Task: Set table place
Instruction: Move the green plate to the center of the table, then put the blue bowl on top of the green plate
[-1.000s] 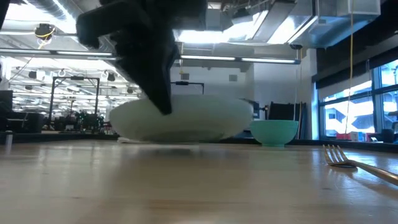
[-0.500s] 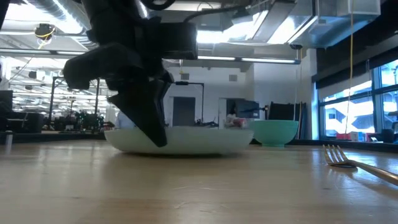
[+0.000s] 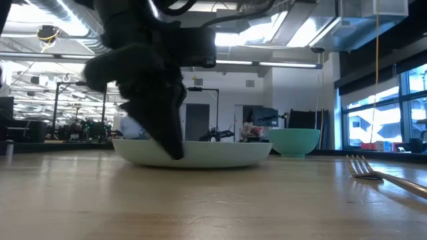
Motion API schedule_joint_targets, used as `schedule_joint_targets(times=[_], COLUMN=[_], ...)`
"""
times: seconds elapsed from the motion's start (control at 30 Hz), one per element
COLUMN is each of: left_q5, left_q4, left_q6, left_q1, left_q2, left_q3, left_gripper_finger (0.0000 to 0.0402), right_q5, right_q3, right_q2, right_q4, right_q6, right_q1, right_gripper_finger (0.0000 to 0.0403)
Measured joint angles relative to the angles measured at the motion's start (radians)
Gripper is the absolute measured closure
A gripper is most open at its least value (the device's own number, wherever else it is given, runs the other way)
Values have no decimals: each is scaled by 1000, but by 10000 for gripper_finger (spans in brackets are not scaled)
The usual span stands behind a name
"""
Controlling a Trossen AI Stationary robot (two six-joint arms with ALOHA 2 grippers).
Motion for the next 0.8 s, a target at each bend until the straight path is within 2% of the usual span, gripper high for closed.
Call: schedule_joint_targets(times=[0.27, 0.43, 0.53, 0.6, 0.73, 0.8], left_q5=[-6, -10, -10, -11, -31, -55], left_q4=[-7, -115, -191, -206, -252, -260], left_q6=[-40, -40, -40, -38, -36, -36], left_q1=[20, 26, 27, 31, 37, 41], left_q2=[-9, -17, -18, -19, -18, -20], left_q3=[142, 326, 467, 557, 728, 806], left_gripper_finger=[295, 300, 305, 307, 311, 312], right_q5=[0, -1, 7, 53, 216, 249], right_q3=[0, 0, 0, 0, 1, 0], right_q2=[0, 0, 0, 0, 33, 64], right_q4=[0, -17, -77, -161, -359, -396], right_q6=[5, 53, -23, -116, -234, -285], right_q1=[0, 0, -4, -23, -91, -144], right_gripper_finger=[308, 308, 308, 309, 308, 308])
